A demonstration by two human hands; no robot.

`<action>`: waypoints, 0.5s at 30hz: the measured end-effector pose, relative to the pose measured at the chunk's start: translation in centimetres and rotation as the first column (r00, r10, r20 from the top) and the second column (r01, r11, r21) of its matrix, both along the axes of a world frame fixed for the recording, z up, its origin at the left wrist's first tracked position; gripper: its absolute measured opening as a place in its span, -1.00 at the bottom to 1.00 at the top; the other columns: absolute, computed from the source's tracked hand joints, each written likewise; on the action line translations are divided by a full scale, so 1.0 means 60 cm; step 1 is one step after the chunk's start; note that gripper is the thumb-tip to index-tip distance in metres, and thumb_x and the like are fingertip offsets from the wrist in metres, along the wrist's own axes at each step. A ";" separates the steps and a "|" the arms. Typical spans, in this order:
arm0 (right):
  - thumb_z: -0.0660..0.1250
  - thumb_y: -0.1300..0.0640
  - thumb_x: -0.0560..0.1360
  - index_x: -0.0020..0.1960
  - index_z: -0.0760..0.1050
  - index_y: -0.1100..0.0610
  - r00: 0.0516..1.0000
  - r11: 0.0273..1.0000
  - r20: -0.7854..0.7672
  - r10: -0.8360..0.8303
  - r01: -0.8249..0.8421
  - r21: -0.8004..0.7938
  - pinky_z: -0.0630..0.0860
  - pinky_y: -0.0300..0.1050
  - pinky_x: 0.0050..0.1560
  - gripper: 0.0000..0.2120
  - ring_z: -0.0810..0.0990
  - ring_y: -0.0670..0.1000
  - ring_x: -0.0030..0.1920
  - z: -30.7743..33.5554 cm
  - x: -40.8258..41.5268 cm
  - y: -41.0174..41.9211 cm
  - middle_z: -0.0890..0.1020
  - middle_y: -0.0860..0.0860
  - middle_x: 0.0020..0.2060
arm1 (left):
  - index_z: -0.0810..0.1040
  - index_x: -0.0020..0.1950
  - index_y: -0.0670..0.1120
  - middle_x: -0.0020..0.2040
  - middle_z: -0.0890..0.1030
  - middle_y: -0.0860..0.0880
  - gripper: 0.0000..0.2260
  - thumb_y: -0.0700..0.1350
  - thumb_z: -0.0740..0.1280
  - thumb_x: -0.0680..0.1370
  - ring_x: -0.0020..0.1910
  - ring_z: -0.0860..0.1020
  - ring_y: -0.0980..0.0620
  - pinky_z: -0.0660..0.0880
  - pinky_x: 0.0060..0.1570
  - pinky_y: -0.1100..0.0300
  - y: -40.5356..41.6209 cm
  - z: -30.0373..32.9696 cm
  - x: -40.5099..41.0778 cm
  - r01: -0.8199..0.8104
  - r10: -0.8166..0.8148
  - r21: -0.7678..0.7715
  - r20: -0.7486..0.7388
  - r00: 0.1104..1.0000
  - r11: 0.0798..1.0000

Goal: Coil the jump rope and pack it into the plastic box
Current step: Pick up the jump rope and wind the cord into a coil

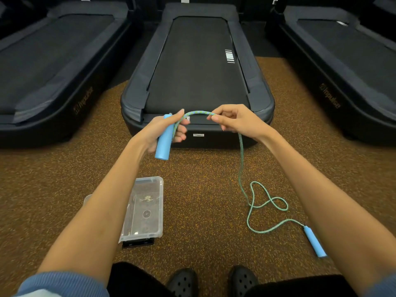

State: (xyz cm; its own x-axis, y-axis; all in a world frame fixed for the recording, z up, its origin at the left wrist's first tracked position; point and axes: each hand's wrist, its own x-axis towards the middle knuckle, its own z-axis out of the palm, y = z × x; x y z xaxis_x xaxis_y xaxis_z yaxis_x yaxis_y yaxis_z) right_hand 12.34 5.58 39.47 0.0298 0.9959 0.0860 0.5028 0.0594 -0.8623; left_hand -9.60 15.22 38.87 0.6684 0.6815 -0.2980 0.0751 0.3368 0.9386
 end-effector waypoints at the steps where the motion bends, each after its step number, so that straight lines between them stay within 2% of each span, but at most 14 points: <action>1: 0.34 0.04 0.54 0.07 0.62 0.12 0.998 1.000 0.060 0.018 -0.019 0.016 0.38 -0.26 -0.29 -0.80 0.44 -0.09 -0.37 0.004 -0.003 0.003 0.54 0.08 -0.37 | 0.57 -0.02 -0.21 -0.34 0.60 -0.06 -0.69 0.06 0.32 0.54 -0.41 0.58 0.05 0.54 -0.40 0.27 -0.005 0.001 0.003 0.039 -0.039 0.001 -0.013 0.999 0.999; 3: 0.37 0.03 0.52 0.05 0.65 0.09 0.974 0.998 0.222 0.037 -0.045 0.033 0.38 -0.28 -0.24 -0.81 0.46 -0.14 -0.39 0.012 -0.011 0.007 0.56 0.00 -0.42 | 0.57 0.01 -0.22 -0.29 0.64 -0.11 -0.68 0.06 0.31 0.54 -0.37 0.59 0.03 0.57 -0.36 0.25 -0.014 0.006 0.010 0.088 -0.089 -0.014 -0.017 0.996 0.996; 5: 0.38 0.02 0.50 0.04 0.67 0.08 0.938 0.996 0.344 0.048 -0.071 0.054 0.34 -0.35 -0.30 -0.81 0.46 -0.17 -0.43 0.020 -0.021 0.010 0.53 -0.10 -0.47 | 0.57 0.02 -0.21 -0.28 0.63 -0.10 -0.68 0.05 0.31 0.54 -0.39 0.58 0.05 0.56 -0.37 0.26 -0.019 0.010 0.016 0.127 -0.127 -0.014 -0.026 0.992 0.992; 7: 0.38 -0.06 0.49 0.04 0.67 0.00 0.912 0.994 0.404 0.068 -0.095 0.047 0.40 -0.26 -0.30 -0.79 0.47 -0.16 -0.42 0.024 -0.028 0.013 0.56 -0.05 -0.46 | 0.56 0.01 -0.21 -0.28 0.62 -0.09 -0.72 0.01 0.32 0.55 -0.41 0.57 0.08 0.54 -0.38 0.28 -0.020 0.009 0.020 0.154 -0.151 0.036 -0.061 0.987 0.987; 9: 0.37 -0.12 0.48 0.04 0.66 -0.05 0.897 0.995 0.435 0.078 -0.100 0.028 0.49 -0.06 -0.22 -0.78 0.50 -0.10 -0.38 0.025 -0.032 0.017 0.63 0.05 -0.37 | 0.56 -0.04 -0.19 -0.31 0.61 -0.06 -0.78 -0.03 0.32 0.55 -0.43 0.54 0.09 0.52 -0.40 0.29 -0.022 0.005 0.021 0.166 -0.160 0.075 -0.080 0.984 0.983; 10: 0.36 -0.11 0.49 0.05 0.66 -0.05 0.896 0.995 0.439 0.071 -0.094 0.030 0.50 -0.03 -0.19 -0.78 0.53 -0.06 -0.35 0.024 -0.034 0.018 0.65 0.08 -0.33 | 0.56 -0.07 -0.18 -0.34 0.59 -0.04 -0.80 -0.04 0.32 0.55 -0.45 0.52 0.10 0.49 -0.42 0.30 -0.023 0.004 0.022 0.174 -0.167 0.085 -0.082 0.982 0.981; 12: 0.35 -0.06 0.50 0.03 0.66 0.00 0.899 0.996 0.436 0.036 -0.071 0.063 0.51 -0.04 -0.17 -0.80 0.58 0.01 -0.31 0.025 -0.037 0.020 0.67 0.09 -0.28 | 0.55 -0.13 -0.17 -0.42 0.53 0.00 -0.81 -0.05 0.32 0.55 -0.50 0.47 0.12 0.42 -0.48 0.33 -0.025 0.002 0.022 0.192 -0.184 0.099 -0.081 0.979 0.976; 15: 0.41 0.00 0.48 -0.07 0.62 0.12 0.934 0.991 0.354 -0.036 -0.012 0.133 0.45 -0.23 -0.29 -0.81 0.50 -0.13 -0.41 0.026 -0.042 0.018 0.62 0.02 -0.37 | 0.51 -0.20 -0.14 -0.52 0.44 0.04 -0.79 -0.01 0.33 0.52 -0.58 0.38 0.15 0.35 -0.54 0.35 -0.026 0.004 0.020 0.199 -0.196 0.063 -0.057 0.979 0.978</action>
